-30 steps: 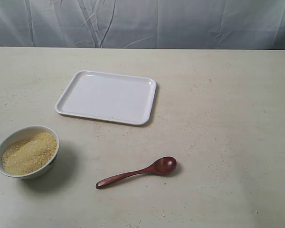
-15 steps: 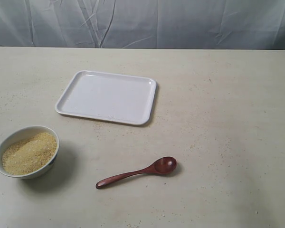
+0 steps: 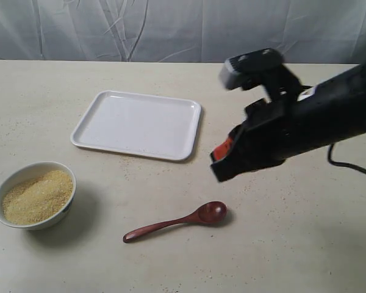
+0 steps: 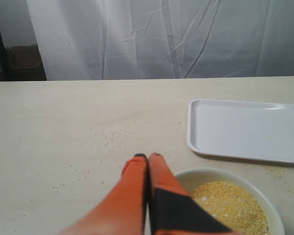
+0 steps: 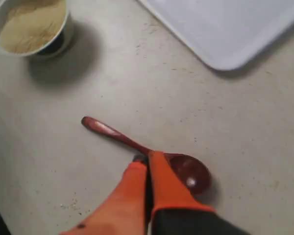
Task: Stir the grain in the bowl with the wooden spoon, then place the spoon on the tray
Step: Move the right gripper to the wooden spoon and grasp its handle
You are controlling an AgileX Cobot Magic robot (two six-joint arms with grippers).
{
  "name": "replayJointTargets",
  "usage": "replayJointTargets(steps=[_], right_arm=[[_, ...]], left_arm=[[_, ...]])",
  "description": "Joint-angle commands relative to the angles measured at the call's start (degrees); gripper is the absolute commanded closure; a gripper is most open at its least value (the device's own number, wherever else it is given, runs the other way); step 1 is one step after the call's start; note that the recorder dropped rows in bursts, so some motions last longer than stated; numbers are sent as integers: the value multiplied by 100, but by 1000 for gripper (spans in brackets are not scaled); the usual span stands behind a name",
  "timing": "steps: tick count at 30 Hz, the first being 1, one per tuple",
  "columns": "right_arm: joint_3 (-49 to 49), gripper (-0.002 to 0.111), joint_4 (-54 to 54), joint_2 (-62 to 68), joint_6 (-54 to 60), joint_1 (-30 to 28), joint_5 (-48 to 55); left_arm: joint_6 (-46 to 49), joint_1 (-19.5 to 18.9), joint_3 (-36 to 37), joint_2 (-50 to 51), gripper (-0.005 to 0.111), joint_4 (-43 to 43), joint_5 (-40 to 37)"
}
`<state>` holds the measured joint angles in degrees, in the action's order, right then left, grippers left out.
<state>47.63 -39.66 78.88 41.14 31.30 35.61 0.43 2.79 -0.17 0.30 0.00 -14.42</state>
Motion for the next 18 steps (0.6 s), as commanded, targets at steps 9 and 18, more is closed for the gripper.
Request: replayJointTargets(steps=[9,18], right_arm=[[1145,70,2256,2111,571,2129,-656],[1224,66,3191,2985,559,2544,-1304]], left_arm=[[1,21,17,-30,107,0,78],[1,21,17,-30,107,0,78]])
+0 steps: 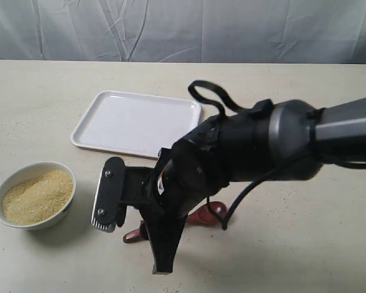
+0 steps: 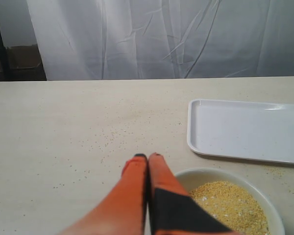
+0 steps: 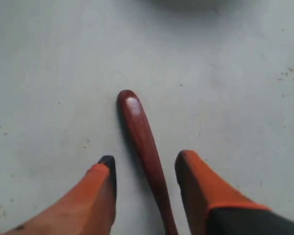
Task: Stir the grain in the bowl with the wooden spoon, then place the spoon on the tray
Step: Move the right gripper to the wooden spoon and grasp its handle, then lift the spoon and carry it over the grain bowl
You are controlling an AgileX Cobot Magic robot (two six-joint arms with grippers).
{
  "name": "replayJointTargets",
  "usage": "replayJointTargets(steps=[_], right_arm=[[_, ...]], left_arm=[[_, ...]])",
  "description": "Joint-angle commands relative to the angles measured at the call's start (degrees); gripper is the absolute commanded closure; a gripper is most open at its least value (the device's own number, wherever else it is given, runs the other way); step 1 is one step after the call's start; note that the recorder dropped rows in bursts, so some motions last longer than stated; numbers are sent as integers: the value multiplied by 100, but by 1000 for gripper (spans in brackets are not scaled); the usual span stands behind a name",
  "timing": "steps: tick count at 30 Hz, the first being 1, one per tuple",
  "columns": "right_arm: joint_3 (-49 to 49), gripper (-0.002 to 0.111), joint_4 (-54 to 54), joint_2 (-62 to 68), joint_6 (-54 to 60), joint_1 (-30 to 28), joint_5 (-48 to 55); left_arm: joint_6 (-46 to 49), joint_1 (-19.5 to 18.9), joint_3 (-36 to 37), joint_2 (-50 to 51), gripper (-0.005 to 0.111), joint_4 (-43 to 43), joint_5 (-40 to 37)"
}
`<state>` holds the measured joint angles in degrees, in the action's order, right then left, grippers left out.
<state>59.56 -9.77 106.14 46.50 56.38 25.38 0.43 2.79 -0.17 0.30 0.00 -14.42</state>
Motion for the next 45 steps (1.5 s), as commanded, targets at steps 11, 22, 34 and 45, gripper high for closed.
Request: replayJointTargets(steps=[11,22,34,45], right_arm=[[49,98,179,602,-11,24,-303],[1580,108,274,-148,-3242,-63,-85],[2108,108,-340,693,-9170,-152,-3420],[2108,108,-700,2042,-8369,140,-4615]], left_arm=[[1,21,17,-30,107,0,78],[1,21,17,-30,107,0,78],[1,21,17,-30,107,0,78],[1,21,17,-30,107,0,78]])
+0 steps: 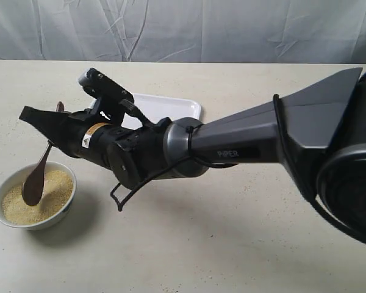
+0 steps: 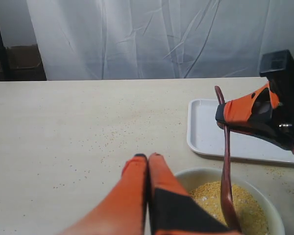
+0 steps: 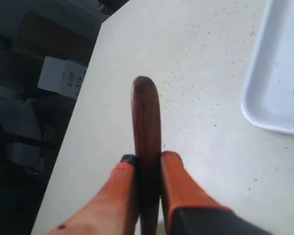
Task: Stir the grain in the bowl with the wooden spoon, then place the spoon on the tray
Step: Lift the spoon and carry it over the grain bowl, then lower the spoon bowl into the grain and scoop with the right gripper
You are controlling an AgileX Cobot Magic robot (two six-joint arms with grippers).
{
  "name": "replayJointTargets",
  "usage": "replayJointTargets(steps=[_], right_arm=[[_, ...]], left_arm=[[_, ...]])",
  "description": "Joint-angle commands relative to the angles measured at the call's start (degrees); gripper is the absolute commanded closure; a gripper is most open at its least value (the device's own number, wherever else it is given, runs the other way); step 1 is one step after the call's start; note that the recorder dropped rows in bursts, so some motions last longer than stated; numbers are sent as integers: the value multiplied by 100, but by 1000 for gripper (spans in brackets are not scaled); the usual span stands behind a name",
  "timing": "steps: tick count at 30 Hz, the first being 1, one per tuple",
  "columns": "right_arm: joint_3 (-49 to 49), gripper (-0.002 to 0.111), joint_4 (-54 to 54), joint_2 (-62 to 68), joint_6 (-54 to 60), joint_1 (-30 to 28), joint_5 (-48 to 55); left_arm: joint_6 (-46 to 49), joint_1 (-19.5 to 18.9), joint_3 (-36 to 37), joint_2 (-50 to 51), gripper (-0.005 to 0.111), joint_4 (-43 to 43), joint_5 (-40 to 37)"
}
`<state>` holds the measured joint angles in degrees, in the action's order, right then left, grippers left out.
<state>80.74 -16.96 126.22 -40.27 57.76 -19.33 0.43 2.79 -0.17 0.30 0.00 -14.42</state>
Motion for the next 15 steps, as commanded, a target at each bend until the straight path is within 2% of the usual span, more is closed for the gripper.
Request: replayJointTargets(steps=[1,15], right_arm=[[-10,108,18,47,335,2,-60],[-10,108,-661,234,479,160,203]], left_arm=[[1,21,17,-30,107,0,78],[1,21,17,-30,107,0,78]])
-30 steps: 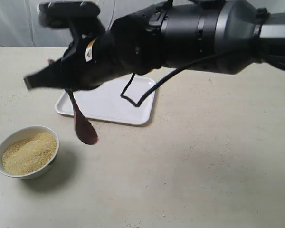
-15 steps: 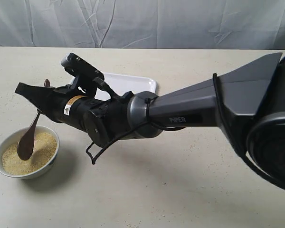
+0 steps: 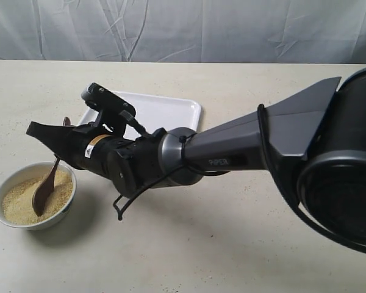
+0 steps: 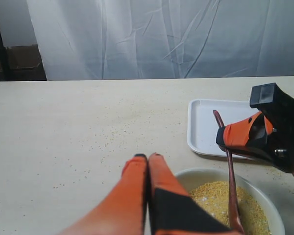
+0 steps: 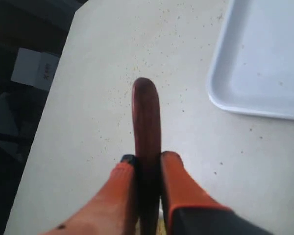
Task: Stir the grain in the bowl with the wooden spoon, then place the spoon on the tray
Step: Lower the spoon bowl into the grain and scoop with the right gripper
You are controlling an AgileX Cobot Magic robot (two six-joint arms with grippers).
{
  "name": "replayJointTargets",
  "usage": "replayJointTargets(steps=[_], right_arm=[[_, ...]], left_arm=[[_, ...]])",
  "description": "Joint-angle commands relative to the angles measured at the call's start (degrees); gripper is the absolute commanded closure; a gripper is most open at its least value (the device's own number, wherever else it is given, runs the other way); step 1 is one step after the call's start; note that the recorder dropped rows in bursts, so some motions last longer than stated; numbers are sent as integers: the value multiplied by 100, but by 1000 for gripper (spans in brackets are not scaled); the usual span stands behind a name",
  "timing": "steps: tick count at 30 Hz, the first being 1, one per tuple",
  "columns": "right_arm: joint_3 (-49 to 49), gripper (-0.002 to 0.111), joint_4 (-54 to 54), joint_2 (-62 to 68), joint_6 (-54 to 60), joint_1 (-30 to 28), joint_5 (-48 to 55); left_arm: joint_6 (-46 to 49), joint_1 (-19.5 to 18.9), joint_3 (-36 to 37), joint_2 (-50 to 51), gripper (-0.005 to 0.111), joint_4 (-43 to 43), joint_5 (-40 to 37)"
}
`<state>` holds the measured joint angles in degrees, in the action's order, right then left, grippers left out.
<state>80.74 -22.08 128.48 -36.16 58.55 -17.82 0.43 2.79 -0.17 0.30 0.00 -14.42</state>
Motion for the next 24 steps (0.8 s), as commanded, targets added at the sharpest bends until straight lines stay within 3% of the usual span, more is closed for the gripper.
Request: replayJointTargets(steps=[1,24], right_arm=[[-10,108,-177,7,68,80,52],[-10,108,-282,7,41,92,-25]], left_arm=[[1,21,17,-30,107,0,78],[1,21,17,-30,107,0,78]])
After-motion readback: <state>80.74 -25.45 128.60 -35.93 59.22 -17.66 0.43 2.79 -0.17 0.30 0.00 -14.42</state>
